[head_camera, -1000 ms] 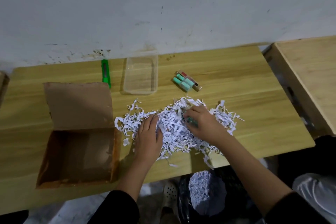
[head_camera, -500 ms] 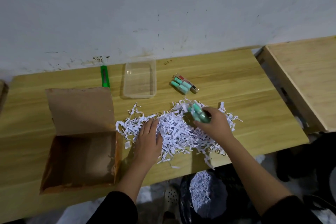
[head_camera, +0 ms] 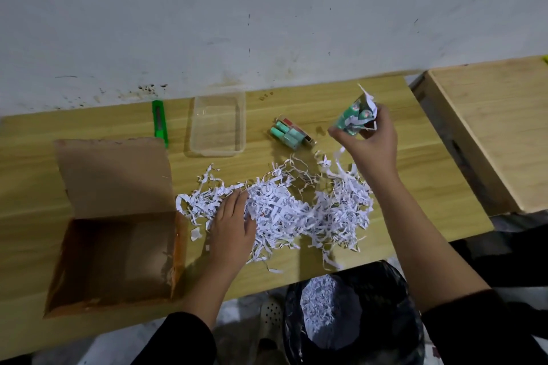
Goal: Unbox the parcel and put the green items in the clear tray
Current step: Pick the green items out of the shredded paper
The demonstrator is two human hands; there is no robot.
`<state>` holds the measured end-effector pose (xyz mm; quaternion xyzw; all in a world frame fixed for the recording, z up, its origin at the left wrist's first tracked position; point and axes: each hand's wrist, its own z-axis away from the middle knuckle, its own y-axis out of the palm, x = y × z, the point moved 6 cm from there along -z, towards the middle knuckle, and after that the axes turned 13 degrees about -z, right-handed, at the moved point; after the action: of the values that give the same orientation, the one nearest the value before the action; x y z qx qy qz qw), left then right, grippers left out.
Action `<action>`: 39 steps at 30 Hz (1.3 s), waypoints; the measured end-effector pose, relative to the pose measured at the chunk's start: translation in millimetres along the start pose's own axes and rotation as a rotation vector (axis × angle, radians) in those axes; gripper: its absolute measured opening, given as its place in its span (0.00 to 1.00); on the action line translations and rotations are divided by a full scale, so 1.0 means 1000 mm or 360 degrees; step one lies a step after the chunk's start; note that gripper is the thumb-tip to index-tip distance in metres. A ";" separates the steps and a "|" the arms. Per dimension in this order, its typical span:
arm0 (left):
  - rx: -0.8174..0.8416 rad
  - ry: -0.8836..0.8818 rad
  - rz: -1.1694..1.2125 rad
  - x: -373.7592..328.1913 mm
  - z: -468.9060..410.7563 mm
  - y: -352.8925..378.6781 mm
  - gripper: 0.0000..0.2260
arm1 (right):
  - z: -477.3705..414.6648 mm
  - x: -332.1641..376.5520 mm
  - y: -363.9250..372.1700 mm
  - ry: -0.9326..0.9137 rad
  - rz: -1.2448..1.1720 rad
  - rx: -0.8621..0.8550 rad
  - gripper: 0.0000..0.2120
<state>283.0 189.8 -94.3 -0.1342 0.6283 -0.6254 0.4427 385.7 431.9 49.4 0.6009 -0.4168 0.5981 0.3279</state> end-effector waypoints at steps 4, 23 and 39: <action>-0.0036 -0.0009 -0.0003 0.000 0.000 0.001 0.24 | -0.002 -0.004 0.009 0.0012 -0.0022 0.0055 0.23; 0.0044 0.0011 0.1243 -0.042 -0.001 -0.047 0.18 | 0.075 -0.047 0.062 0.0575 -0.0392 0.0574 0.17; 0.0156 -0.0418 0.2168 -0.023 -0.007 -0.041 0.17 | 0.089 -0.051 0.071 0.0628 -0.0562 0.0558 0.08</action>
<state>275.4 203.2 -50.0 0.2356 0.4847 -0.2145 0.8146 365.3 327.4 -15.1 0.5837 -0.1248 0.6997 0.3926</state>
